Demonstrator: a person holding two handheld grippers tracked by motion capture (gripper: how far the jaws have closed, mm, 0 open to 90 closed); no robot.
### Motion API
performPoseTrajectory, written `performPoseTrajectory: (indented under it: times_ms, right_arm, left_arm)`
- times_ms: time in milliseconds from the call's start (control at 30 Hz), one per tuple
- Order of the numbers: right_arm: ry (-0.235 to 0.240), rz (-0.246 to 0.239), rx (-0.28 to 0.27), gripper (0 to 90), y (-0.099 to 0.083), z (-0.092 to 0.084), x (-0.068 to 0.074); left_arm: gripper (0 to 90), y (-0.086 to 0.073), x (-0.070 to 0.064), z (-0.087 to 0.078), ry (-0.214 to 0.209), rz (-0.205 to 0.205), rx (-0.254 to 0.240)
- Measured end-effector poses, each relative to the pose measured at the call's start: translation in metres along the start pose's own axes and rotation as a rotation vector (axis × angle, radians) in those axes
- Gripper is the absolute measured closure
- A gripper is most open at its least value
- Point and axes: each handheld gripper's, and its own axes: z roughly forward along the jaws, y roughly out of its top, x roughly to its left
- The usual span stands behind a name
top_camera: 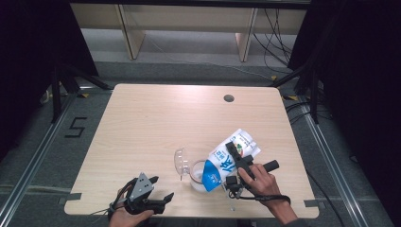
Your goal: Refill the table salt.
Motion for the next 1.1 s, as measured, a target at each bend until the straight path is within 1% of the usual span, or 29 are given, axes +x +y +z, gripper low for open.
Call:
performPoseTrajectory:
  times_ms: [33,67,100,133,200,233,267,300,333,367,400,433,467,500,533,567,600,633,700,733,800,833,867,900,933,1033,1067,1100]
  right_arm:
    - [-0.002,-0.028,0.002,65.9,-0.0001,0.0,-0.002]
    - [0.002,-0.034,0.009,65.9,0.0001,-0.0004,-0.0025]
    - [-0.005,-0.036,0.003,66.0,0.0,0.0001,-0.0031]
    - [-0.008,-0.034,-0.009,66.3,-0.0004,0.0009,-0.003]
    - [0.004,-0.01,0.005,66.5,-0.0007,0.0008,-0.0013]
    - [-0.001,-0.03,0.001,66.5,-0.0005,0.001,-0.0027]
    - [-0.005,-0.038,-0.003,66.5,-0.0002,0.0016,-0.0036]
    - [-0.004,-0.036,-0.003,66.6,-0.0001,0.0018,-0.0035]
    - [0.002,-0.019,0.001,66.7,-0.0002,0.0019,-0.0021]
    - [0.003,-0.019,0.0,66.8,-0.0001,0.0022,-0.002]
    - [0.008,-0.007,0.008,66.8,0.0,0.0018,-0.0008]
    - [0.009,-0.014,0.013,66.8,0.0004,0.0014,-0.0013]
    - [0.008,-0.024,0.007,66.9,0.0006,0.0016,-0.0022]
    - [0.0,-0.009,-0.005,67.2,0.0001,0.002,-0.0009]
    - [0.007,-0.019,0.009,67.3,0.0008,0.0014,-0.002]
    - [-0.004,-0.052,-0.004,67.4,0.0012,0.0021,-0.0046]
    - [-0.011,-0.066,-0.015,67.4,0.0013,0.0026,-0.0057]
    - [-0.013,-0.064,-0.021,67.5,0.0011,0.0029,-0.0056]
    - [-0.003,-0.059,-0.007,67.7,0.0011,0.0023,-0.0054]
    - [0.01,-0.018,0.009,67.8,0.0005,0.0019,-0.0023]
    - [0.009,-0.023,0.008,67.9,0.0003,0.0018,-0.0029]
    - [-0.001,-0.034,0.001,67.9,0.0003,0.0022,-0.004]
    - [-0.004,-0.028,-0.007,68.0,-0.0001,0.0029,-0.0036]
    - [-0.005,-0.026,-0.004,68.0,-0.0001,0.0028,-0.0035]
    - [-0.001,-0.03,0.005,68.0,0.0002,0.0022,-0.004]
    - [-0.001,-0.031,0.002,68.3,0.0005,0.0022,-0.004]
    - [-0.001,-0.031,0.001,68.4,0.0005,0.0024,-0.004]
    - [0.001,-0.033,0.002,68.4,0.0004,0.0024,-0.004]
  left_arm:
    - [21.0,0.0,0.0,0.0,0.0,-0.001,0.001]
    - [21.0,0.0001,0.0007,-0.0006,0.004,0.01,0.007]
    - [21.0,0.0,0.0005,-0.0005,0.004,0.01,0.005]
    - [21.0,0.0,0.0003,-0.0003,0.001,0.007,0.004]
    - [21.0,0.0001,0.0005,-0.0005,0.003,0.008,0.005]
    - [21.0,0.0001,0.0005,-0.0007,0.001,0.008,0.007]
    - [21.0,0.0,-0.0003,-0.0003,-0.003,0.001,-0.002]
    - [21.0,0.0,-0.0004,-0.0002,-0.002,0.0,-0.004]
    - [21.0,0.0,-0.0003,-0.0002,-0.002,-0.001,-0.004]
    - [21.0,0.0,-0.0004,-0.0003,-0.003,-0.002,-0.003]
    - [21.0,0.0,-0.0004,-0.0004,-0.003,-0.002,-0.004]
    - [21.0,0.0,-0.0004,-0.0004,-0.002,0.0,-0.004]
    - [21.0,0.0001,0.0,-0.0007,-0.001,0.006,0.0]
    - [21.0,0.0001,0.0001,-0.0007,0.0,0.008,0.002]
    - [21.0,0.0,0.0,-0.0005,-0.001,0.005,0.002]
    - [21.0,0.0001,0.0,-0.0006,-0.002,0.004,0.003]
    - [21.0,0.0002,0.0,-0.0007,-0.001,0.007,0.002]
    - [21.0,0.0002,0.0,-0.0007,-0.001,0.008,0.001]
    - [21.0,0.0001,0.0,-0.0005,-0.002,0.005,0.002]
    - [21.0,0.0001,0.0,-0.0006,-0.003,0.005,0.002]
    - [21.0,0.0001,0.0,-0.0008,-0.001,0.007,0.001]
    - [21.0,0.0001,0.0,-0.0007,0.0,0.007,0.001]
    - [21.0,0.0001,0.0,-0.0006,-0.001,0.005,0.002]
    - [21.0,0.0,-0.0004,-0.0003,-0.003,-0.001,-0.003]
    - [21.0,0.0002,0.0,-0.0008,-0.002,0.005,0.0]
    - [21.0,0.0002,0.0001,-0.0009,0.0,0.004,0.0]
    - [21.0,0.0003,0.0,-0.0012,0.007,0.005,0.002]
    - [21.0,0.0002,0.0002,-0.0009,0.0,0.004,0.0]
